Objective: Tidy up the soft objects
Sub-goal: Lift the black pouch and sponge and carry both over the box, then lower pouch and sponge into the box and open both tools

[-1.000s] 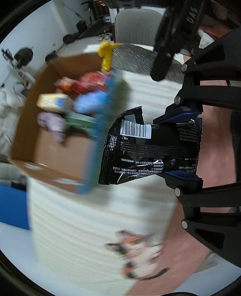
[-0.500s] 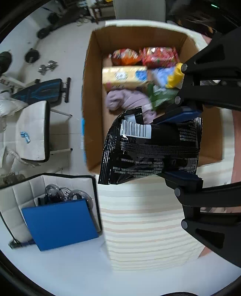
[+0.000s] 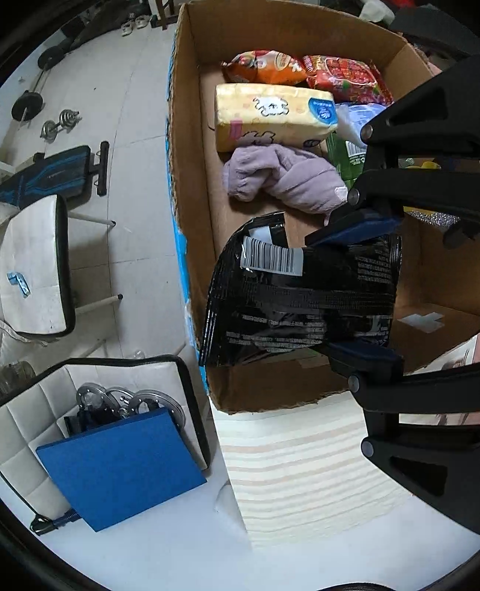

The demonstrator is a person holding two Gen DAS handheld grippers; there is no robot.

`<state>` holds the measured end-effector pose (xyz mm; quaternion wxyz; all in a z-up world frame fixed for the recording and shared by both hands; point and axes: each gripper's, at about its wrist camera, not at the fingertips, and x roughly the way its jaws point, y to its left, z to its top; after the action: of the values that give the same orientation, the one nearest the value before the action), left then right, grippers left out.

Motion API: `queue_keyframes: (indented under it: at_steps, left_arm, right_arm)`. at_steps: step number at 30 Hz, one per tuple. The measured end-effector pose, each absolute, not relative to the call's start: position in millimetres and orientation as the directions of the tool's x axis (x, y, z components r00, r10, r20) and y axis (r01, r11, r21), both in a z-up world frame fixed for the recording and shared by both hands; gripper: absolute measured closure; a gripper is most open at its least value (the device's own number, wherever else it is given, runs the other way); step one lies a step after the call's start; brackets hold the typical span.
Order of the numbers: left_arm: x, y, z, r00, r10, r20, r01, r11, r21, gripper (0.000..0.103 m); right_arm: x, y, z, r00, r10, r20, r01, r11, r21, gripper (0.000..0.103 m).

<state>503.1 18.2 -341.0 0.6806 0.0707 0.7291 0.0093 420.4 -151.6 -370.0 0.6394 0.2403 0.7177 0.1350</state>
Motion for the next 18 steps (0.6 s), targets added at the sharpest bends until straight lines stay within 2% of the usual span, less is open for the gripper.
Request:
queue_keyframes:
  at_steps: [6,8,10,11,12,14,16,18]
  left_arm:
    - [506,18,-342,-0.064,0.100,-0.993,0.070,0.993,0.095,0.056]
    - [506,19,-340,-0.053,0.093,-0.994,0.061,0.994,0.089,0.048]
    - [506,19,-334,-0.035,0.089,-0.995,0.056,0.995,0.087,0.047]
    - [506,20,-332,-0.030,0.093,-0.995,0.054,0.994,0.091,0.039]
    - [506,19,-329,-0.024,0.091,-0.996,0.056,0.994,0.089,0.023]
    - [505,18,-324,-0.003,0.099,-0.995,0.062,0.993,0.098,0.011]
    - [504,16,-319,0.014,0.107,-0.994,0.066,0.992,0.108,0.010]
    - [502,16,-316,0.020,0.101,-0.995,0.065,0.993,0.103,0.009]
  right_arm:
    - [422,-140,-377,-0.075,0.500,-0.863,0.167,0.859,0.483,0.044]
    - [421,-139,-375,-0.078,0.495,-0.866,0.160,0.863,0.479,0.043]
    - [420,-136,-372,-0.080,0.484,-0.871,0.152,0.870,0.470,0.040]
    - [419,-135,-370,-0.076,0.479,-0.875,0.147,0.873,0.465,0.040]
    - [419,-134,-369,-0.073,0.476,-0.876,0.142,0.875,0.464,0.040]
    - [417,-132,-366,-0.075,0.473,-0.878,0.135,0.877,0.461,0.039]
    - [414,-129,-362,-0.073,0.464,-0.883,0.126,0.882,0.454,0.031]
    - [412,-129,-358,-0.064,0.453,-0.889,0.117,0.888,0.444,0.029]
